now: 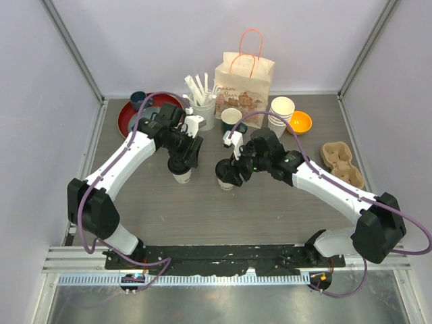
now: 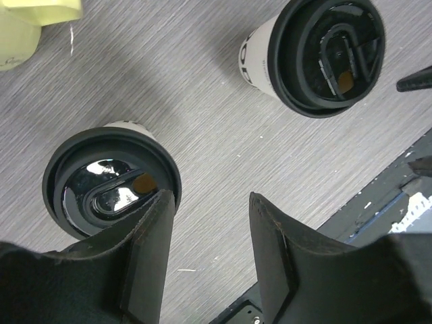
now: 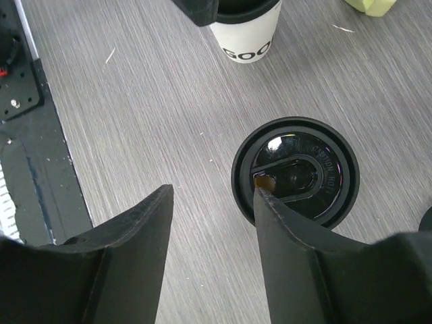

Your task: Pack the takeout coffee

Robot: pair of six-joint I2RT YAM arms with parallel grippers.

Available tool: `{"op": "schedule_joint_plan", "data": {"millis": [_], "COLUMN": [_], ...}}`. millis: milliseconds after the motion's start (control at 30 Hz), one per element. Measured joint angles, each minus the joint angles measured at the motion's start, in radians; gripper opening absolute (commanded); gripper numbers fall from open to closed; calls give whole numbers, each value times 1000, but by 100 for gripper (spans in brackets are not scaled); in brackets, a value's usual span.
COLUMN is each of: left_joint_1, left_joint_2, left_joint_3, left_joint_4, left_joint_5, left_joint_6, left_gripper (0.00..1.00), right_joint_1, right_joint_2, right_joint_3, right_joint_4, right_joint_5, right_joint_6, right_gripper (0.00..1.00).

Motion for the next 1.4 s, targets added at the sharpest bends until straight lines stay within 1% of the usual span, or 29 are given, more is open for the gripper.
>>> {"op": "schedule_joint_plan", "data": {"millis": [33, 67, 300, 533, 667, 733, 900, 933, 1000, 1133, 1400], "left_joint_1": [0, 0, 0, 0, 0, 0, 0, 0, 0, 0, 0], "left_joint_2": [-2, -3, -2, 3, 4, 4, 6, 7, 11, 17, 17], "left_joint_3": [-5, -8, -36, -81, -86, -87, -90, -90, -90, -90, -90], "left_joint_4": [0, 3, 65, 80, 80, 80, 80, 79, 79, 75, 67], "left_joint_5": [-7, -16, -52, -78, -79, -80, -94, -98, -109, -121, -132], "left_joint_6": [4, 5, 3, 3, 3, 3, 7, 8, 11, 27, 80], "left_gripper": [50, 49, 44, 43, 42, 41, 34, 31, 30, 24, 21], "right_joint_1": [3, 4, 15, 47, 47, 47, 47, 47, 47, 47, 47], "right_joint_2": [-2, -1, 39, 92, 97, 97, 99, 100, 103, 108, 153], "right_joint_3": [-7, -12, -17, -17, -17, -17, -17, -16, -15, -13, 18], "right_joint_4": [3, 5, 14, 13, 18, 19, 26, 28, 32, 43, 73], "right_joint_5": [-8, -9, 8, 60, 85, 96, 114, 117, 123, 128, 144], "right_joint_6": [-27, -51, -166, -223, -233, -234, -238, -238, -239, -238, -227], "right_gripper": [48, 47, 47, 40, 36, 33, 23, 23, 20, 16, 9]}}
